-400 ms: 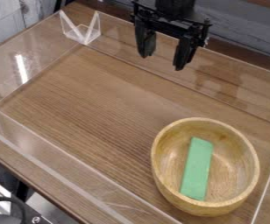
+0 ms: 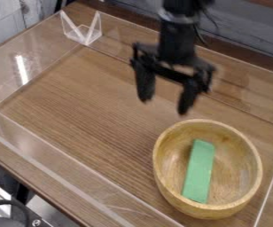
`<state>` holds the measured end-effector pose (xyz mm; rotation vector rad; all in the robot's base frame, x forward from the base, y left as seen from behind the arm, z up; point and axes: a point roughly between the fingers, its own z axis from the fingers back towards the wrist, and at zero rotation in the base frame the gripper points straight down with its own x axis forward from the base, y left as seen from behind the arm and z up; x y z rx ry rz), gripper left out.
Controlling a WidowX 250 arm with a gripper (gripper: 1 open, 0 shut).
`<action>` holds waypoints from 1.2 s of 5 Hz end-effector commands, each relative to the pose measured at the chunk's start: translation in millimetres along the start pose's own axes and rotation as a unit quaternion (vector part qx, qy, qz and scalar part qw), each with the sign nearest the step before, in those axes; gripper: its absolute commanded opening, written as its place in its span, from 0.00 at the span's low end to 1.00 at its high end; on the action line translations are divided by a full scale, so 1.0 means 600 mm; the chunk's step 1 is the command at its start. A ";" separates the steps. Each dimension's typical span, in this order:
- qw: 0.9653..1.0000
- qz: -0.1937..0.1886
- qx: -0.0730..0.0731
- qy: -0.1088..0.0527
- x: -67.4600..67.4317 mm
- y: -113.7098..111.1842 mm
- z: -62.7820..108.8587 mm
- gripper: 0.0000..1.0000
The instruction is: Remove the green block from inside the brown bowl and put it on the table
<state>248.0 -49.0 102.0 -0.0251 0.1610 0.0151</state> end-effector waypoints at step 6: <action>0.995 -0.002 -0.037 -0.094 -0.026 -0.087 -0.049 1.00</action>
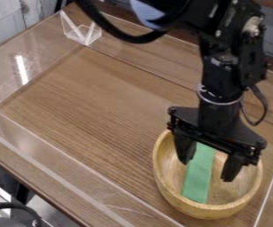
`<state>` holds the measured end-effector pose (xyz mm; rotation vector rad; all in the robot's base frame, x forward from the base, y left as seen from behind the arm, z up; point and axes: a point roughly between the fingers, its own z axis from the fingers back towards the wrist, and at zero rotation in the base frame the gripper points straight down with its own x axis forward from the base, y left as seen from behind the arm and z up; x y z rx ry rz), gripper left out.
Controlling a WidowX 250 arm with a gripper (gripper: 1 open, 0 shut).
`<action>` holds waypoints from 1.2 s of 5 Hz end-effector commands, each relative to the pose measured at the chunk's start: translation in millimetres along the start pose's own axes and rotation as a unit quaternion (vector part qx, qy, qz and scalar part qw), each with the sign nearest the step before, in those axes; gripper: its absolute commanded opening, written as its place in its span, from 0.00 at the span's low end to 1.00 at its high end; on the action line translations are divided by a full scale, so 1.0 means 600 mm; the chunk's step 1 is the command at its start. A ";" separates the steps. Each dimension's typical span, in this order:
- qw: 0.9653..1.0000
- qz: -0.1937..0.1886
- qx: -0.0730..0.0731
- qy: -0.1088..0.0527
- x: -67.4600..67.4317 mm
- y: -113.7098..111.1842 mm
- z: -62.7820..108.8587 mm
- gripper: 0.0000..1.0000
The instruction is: Remove the green block from inside the brown bowl and put it on the table
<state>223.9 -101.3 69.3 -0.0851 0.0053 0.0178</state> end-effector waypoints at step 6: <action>0.999 -0.002 -0.030 -0.016 0.027 0.008 -0.003 1.00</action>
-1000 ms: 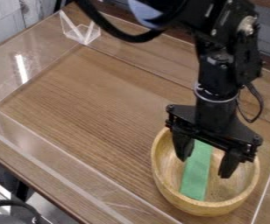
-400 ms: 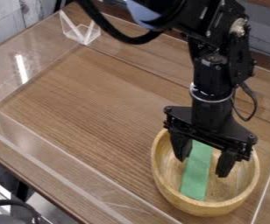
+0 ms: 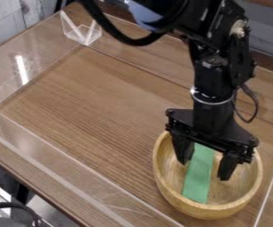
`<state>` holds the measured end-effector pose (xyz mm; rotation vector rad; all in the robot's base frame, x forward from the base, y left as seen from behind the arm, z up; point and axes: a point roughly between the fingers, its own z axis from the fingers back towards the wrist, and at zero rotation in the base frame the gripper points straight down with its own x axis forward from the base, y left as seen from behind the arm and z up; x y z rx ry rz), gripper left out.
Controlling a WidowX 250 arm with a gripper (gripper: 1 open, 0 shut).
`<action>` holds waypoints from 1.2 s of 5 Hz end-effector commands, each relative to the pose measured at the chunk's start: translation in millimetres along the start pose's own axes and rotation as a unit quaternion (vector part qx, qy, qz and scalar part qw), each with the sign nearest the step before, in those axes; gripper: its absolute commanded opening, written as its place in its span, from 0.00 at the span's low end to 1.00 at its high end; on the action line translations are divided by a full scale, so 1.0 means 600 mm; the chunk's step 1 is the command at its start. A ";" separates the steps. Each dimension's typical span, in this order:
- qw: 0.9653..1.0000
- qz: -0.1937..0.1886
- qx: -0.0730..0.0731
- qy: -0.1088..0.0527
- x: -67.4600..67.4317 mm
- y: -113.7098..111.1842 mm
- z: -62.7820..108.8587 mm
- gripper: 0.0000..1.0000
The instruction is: Remove the green block from inside the brown bowl and put it on the table
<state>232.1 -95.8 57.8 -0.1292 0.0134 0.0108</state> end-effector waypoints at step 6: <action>1.000 -0.004 -0.022 -0.014 0.020 -0.004 0.005 1.00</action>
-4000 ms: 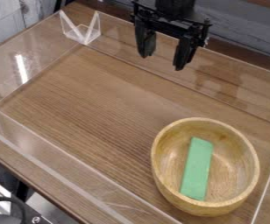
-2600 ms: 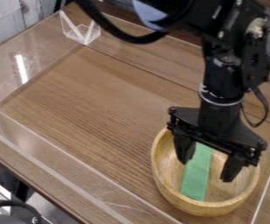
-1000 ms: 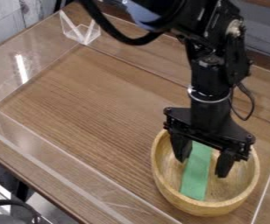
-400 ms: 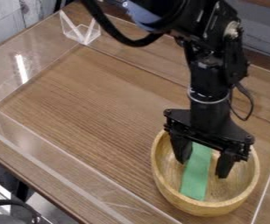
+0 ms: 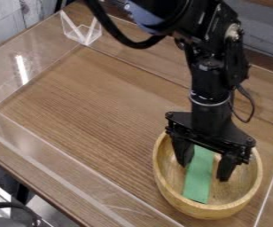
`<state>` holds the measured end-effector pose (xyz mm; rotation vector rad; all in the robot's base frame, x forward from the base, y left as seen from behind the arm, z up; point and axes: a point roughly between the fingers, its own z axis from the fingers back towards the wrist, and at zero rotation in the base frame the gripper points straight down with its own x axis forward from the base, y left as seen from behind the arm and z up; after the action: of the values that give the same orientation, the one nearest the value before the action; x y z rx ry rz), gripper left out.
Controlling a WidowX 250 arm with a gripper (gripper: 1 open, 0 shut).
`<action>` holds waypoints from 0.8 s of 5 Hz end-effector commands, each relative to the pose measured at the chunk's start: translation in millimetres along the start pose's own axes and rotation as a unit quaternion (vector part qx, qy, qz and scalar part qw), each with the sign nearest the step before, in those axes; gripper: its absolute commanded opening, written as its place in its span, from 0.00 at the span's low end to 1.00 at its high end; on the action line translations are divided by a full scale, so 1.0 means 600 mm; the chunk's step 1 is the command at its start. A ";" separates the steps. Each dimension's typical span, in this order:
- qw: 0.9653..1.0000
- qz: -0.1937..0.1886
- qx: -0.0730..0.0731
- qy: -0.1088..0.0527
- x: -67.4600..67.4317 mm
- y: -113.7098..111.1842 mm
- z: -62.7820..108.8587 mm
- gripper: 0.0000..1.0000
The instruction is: Remove the green block from inside the brown bowl and put it on the table
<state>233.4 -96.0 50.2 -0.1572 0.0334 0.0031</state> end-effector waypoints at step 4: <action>1.000 0.000 -0.011 -0.024 0.021 0.003 -0.016 1.00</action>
<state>239.0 -95.9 32.0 -0.1670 0.0218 0.0018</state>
